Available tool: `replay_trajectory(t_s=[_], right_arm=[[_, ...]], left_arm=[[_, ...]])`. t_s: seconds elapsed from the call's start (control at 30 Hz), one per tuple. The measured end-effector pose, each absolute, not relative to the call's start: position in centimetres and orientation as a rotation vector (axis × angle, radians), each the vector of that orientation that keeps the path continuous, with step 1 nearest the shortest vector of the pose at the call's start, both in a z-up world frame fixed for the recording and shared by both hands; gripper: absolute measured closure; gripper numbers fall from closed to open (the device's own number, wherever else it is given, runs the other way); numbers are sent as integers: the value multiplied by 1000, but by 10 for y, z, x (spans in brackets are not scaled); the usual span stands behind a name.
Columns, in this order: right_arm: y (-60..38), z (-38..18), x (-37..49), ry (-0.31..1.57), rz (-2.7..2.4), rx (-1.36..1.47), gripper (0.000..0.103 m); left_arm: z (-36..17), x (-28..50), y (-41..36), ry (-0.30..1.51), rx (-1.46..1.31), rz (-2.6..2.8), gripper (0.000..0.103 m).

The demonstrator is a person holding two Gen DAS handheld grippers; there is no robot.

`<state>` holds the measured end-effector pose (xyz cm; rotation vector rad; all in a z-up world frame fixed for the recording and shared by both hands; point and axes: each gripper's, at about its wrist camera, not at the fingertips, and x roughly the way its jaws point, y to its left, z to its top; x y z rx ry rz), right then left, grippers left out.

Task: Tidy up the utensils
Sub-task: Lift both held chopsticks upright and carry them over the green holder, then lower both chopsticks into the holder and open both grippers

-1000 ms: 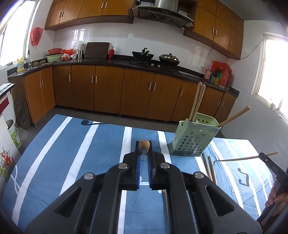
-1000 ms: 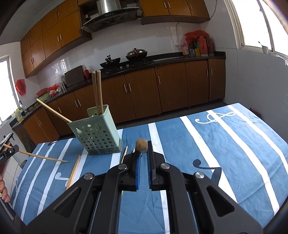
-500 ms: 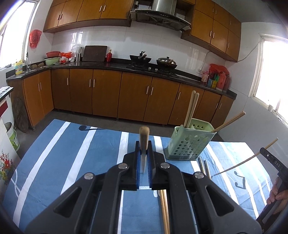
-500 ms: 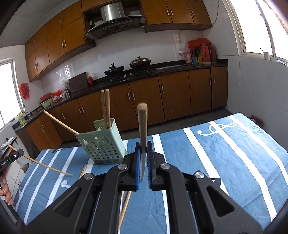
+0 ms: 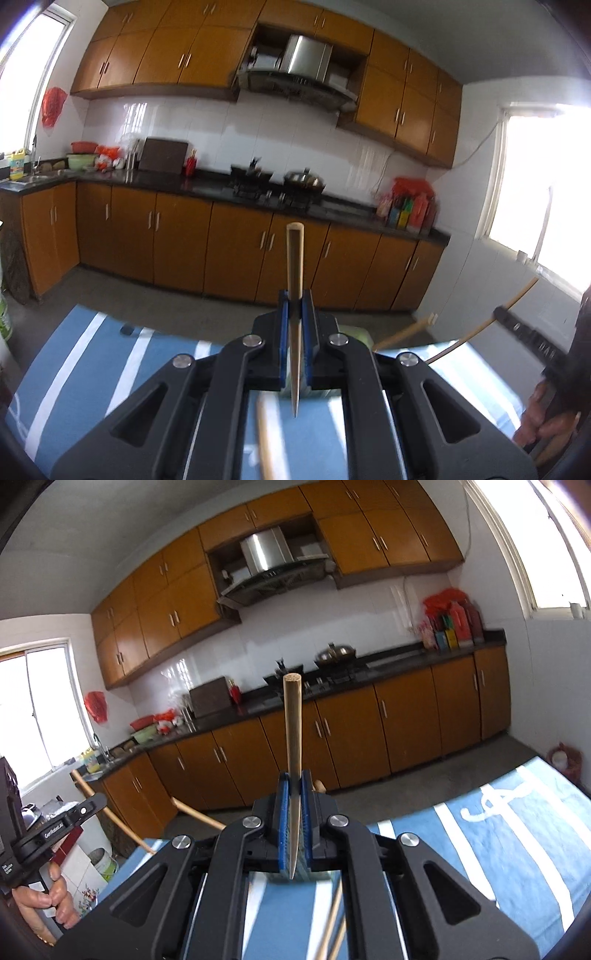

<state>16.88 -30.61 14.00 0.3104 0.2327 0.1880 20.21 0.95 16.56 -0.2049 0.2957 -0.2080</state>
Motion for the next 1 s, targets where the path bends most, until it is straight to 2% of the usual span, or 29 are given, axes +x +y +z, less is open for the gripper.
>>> replay_trajectory(t_s=[0.27, 0.7, 1.0], right_arm=[[-289, 152, 210, 172, 156, 264, 96], [-281, 107, 270, 341, 164, 295, 96], [-280, 106, 271, 373, 156, 281, 95]], left_arm=[[198, 240, -27, 133, -244, -149, 95], [141, 309, -40, 280, -254, -139, 95], [133, 318, -40, 323, -239, -142, 93]])
